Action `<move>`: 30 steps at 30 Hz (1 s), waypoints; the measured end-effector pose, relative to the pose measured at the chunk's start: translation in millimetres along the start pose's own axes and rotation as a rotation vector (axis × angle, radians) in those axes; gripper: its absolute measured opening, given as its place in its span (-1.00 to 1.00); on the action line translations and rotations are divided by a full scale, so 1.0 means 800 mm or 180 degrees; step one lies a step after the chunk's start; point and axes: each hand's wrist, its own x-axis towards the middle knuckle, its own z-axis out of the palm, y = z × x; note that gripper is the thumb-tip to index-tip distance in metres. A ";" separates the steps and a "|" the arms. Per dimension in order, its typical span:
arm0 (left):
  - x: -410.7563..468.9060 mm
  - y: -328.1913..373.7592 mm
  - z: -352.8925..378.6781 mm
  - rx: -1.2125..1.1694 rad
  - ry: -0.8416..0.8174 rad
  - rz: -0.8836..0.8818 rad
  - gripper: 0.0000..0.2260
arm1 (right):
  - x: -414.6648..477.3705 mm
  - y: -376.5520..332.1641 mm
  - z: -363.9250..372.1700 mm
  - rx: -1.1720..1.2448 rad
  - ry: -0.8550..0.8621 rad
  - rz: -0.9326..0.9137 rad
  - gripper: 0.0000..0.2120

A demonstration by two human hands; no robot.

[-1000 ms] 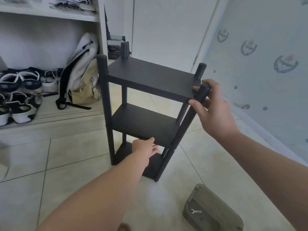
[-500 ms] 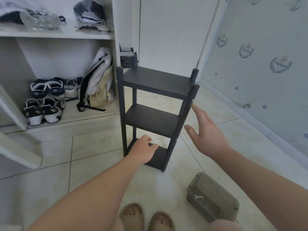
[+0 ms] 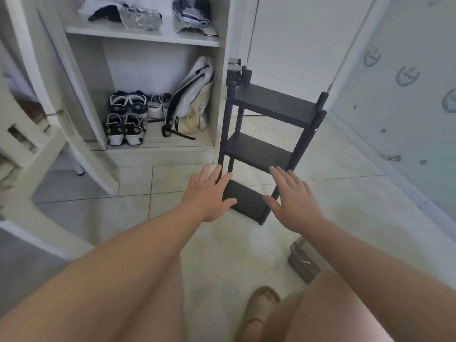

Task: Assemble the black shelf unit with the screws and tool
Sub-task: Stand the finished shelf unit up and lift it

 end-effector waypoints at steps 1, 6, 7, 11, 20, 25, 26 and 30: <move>0.000 -0.006 0.006 0.0009 -0.0056 0.0012 -0.34 | 0.006 -0.003 0.010 -0.0047 -0.0067 -0.0029 -0.34; 0.042 -0.061 0.057 0.0078 -0.0526 -0.0126 -0.31 | 0.062 -0.003 0.092 -0.0240 -0.0392 -0.0132 -0.33; 0.056 -0.075 0.071 0.0074 -0.0599 -0.0182 -0.30 | 0.077 -0.001 0.115 -0.0299 -0.0541 -0.0142 -0.32; 0.115 -0.126 0.145 0.0031 -0.0843 -0.0404 -0.29 | 0.145 0.009 0.212 -0.0364 -0.1204 -0.0047 -0.30; 0.114 -0.157 0.150 -0.0296 -0.1580 -0.0863 -0.31 | 0.201 -0.002 0.212 -0.0423 -0.2087 -0.0013 -0.29; 0.070 -0.116 0.006 -0.0598 -0.1674 -0.0951 -0.31 | 0.182 -0.028 0.059 -0.0436 -0.2401 0.0030 -0.30; 0.063 -0.105 -0.026 -0.0631 -0.1654 -0.0942 -0.31 | 0.178 -0.034 0.024 -0.0444 -0.2419 0.0036 -0.30; 0.047 -0.064 -0.158 -0.0645 -0.1534 -0.0892 -0.32 | 0.166 -0.058 -0.114 -0.0373 -0.2388 0.0068 -0.31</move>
